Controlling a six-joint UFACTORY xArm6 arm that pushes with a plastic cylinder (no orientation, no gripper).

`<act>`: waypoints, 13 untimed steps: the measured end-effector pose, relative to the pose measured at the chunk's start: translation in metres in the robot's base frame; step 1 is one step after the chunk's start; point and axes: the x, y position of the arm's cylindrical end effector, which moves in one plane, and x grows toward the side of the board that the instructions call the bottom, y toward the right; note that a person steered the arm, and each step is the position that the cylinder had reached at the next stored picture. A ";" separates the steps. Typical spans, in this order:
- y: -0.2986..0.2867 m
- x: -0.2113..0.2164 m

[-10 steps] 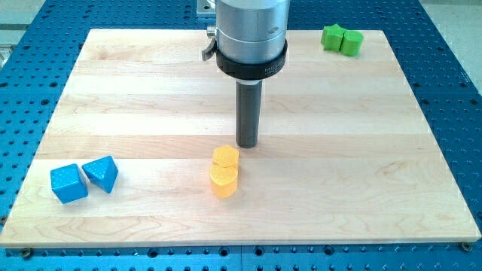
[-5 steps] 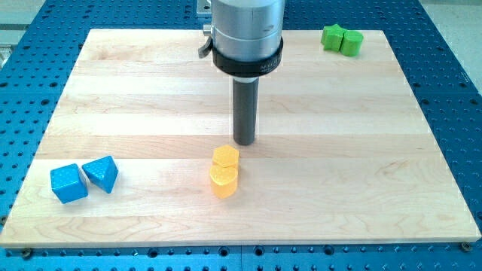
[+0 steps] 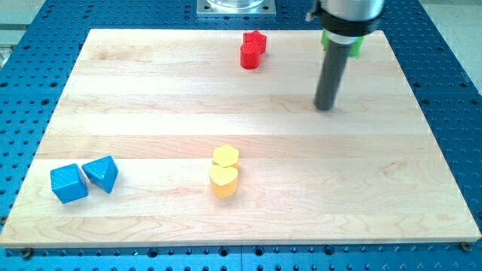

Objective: Place the green circle to the top left side of the board

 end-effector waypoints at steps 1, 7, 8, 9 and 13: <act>0.079 -0.032; 0.029 -0.140; -0.015 -0.095; -0.027 -0.055; -0.118 -0.111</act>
